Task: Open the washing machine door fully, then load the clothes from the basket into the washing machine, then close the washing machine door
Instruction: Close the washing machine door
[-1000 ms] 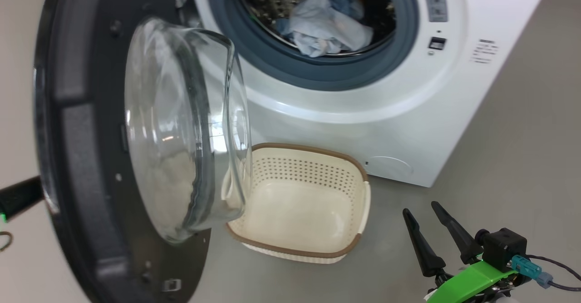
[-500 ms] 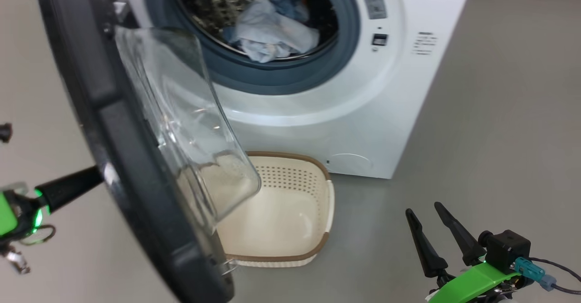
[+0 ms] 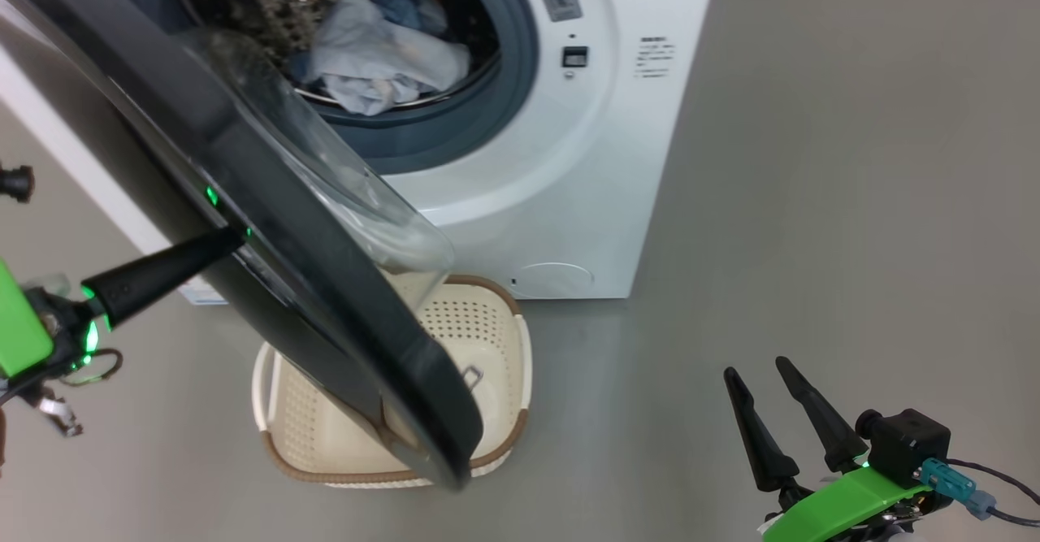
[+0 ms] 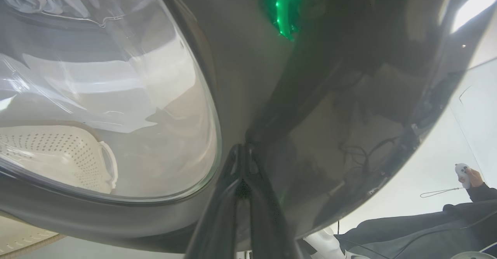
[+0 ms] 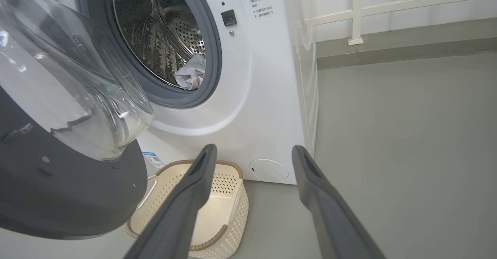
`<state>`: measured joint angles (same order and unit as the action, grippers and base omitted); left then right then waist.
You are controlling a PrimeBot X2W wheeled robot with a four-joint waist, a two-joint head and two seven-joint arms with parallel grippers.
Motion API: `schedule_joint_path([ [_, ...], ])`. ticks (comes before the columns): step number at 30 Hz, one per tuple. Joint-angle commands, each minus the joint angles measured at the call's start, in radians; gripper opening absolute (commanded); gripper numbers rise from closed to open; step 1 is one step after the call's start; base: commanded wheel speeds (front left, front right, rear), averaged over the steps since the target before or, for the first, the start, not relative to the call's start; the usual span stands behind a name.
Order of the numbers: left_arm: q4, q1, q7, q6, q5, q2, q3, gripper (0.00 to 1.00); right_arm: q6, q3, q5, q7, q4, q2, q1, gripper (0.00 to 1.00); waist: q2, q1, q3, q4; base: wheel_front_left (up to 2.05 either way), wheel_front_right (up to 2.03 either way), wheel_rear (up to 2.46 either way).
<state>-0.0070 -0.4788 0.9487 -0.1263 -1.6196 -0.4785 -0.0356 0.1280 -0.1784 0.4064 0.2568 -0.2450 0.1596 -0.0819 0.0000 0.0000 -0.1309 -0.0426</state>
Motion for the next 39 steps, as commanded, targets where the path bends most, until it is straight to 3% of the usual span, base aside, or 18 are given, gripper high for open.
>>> schedule_joint_path([
  [1,-0.023,-0.065,-0.012,-0.004,0.017,-0.030,0.039,0.00,0.003,-0.017,-0.011,0.005,0.028,0.001,-0.017,1.00,0.0000,0.0000,-0.013,0.028,0.00,0.00,0.00],
  [16,-0.004,-0.083,-0.040,-0.004,0.036,-0.005,0.042,0.00,0.003,-0.002,-0.014,0.005,0.029,-0.005,-0.024,1.00,0.0000,0.0000,-0.019,0.024,0.00,0.00,0.00],
  [26,-0.001,0.045,-0.085,-0.004,0.058,-0.012,0.089,0.00,0.003,-0.003,-0.011,0.005,0.022,0.001,-0.016,1.00,0.0000,0.0000,0.007,-0.004,0.00,0.00,0.00],
  [29,-0.005,0.105,-0.113,-0.004,0.077,-0.008,0.101,0.45,0.003,-0.003,-0.010,0.005,0.021,0.004,-0.013,1.00,0.0000,0.0000,0.014,-0.008,0.00,0.00,0.00],
  [31,-0.007,0.146,-0.136,-0.004,0.096,-0.007,0.106,0.93,0.003,-0.001,-0.009,0.005,0.021,0.007,-0.010,1.00,0.0000,0.0000,0.019,-0.011,0.00,0.00,0.00],
  [32,-0.006,0.166,-0.151,-0.004,0.101,-0.003,0.109,1.00,0.003,-0.001,-0.009,0.005,0.020,0.008,-0.009,1.00,0.0000,0.0000,0.021,-0.012,0.00,0.00,0.00],
  [39,0.012,0.275,-0.281,-0.004,0.162,0.017,0.113,1.00,0.003,0.002,-0.005,0.005,0.019,0.023,-0.003,1.00,0.0000,0.0000,0.030,-0.019,0.00,0.00,0.00],
])
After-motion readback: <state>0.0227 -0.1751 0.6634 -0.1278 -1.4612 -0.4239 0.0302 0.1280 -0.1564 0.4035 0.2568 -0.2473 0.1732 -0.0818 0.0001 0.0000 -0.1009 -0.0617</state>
